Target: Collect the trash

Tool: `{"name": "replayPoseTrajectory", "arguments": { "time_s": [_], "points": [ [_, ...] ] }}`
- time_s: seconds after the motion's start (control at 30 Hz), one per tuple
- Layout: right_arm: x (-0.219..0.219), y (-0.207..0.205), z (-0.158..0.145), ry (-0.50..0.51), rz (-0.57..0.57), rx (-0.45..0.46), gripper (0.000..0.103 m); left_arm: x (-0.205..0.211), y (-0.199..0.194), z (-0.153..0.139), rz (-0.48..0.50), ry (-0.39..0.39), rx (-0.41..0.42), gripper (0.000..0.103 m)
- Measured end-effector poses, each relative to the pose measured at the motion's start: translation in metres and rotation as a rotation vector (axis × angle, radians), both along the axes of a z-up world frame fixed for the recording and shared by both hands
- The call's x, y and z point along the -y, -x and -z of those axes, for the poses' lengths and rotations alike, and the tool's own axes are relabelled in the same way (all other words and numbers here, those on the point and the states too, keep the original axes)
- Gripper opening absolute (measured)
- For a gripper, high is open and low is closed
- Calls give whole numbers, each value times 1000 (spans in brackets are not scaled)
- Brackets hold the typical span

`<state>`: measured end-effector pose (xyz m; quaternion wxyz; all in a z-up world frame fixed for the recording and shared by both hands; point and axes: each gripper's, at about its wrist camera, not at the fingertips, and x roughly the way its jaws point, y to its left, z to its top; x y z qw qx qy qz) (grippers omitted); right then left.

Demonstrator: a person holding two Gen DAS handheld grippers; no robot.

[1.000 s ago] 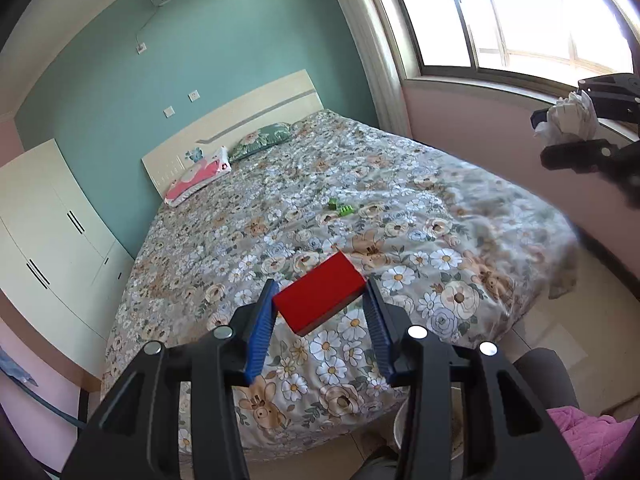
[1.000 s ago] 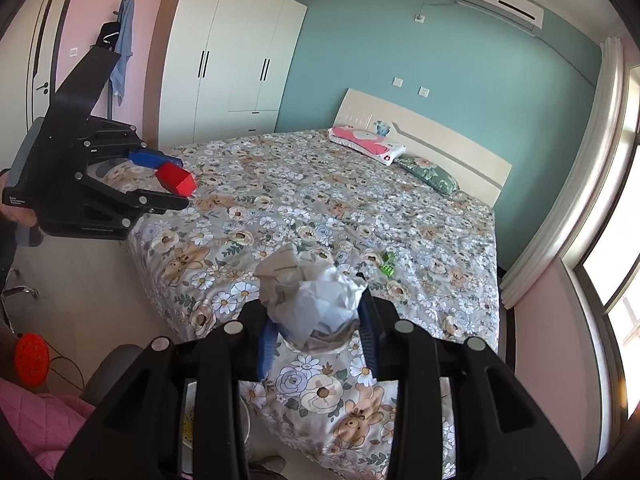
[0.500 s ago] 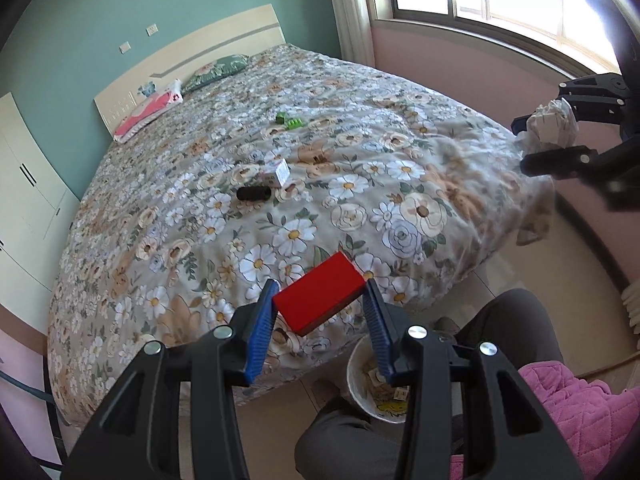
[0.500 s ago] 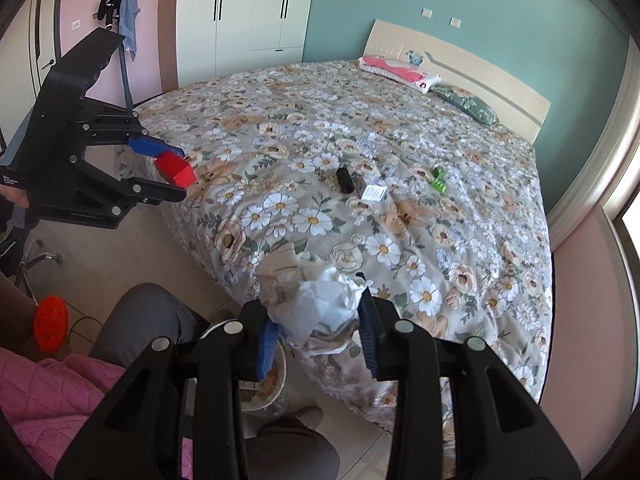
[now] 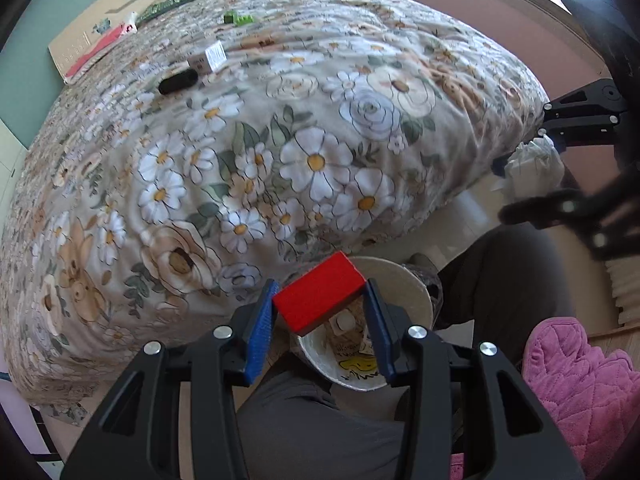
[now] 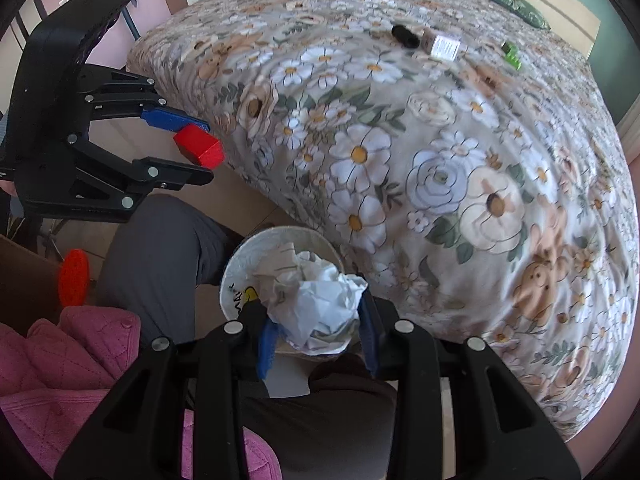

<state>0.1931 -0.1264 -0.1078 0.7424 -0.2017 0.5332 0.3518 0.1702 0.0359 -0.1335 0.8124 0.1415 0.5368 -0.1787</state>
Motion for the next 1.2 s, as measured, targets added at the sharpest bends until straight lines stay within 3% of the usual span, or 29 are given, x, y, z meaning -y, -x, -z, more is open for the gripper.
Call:
{"name": "replayPoseTrajectory", "arguments": {
  "time_s": [0.8,1.2],
  "points": [
    [-32,-11,257,145,86,-428,36,2,-28,240,-133,10,-398,45],
    [-49,-15,334,193,136,-526,36,-2,-37,313,-219,-9,-517,45]
  ]
}}
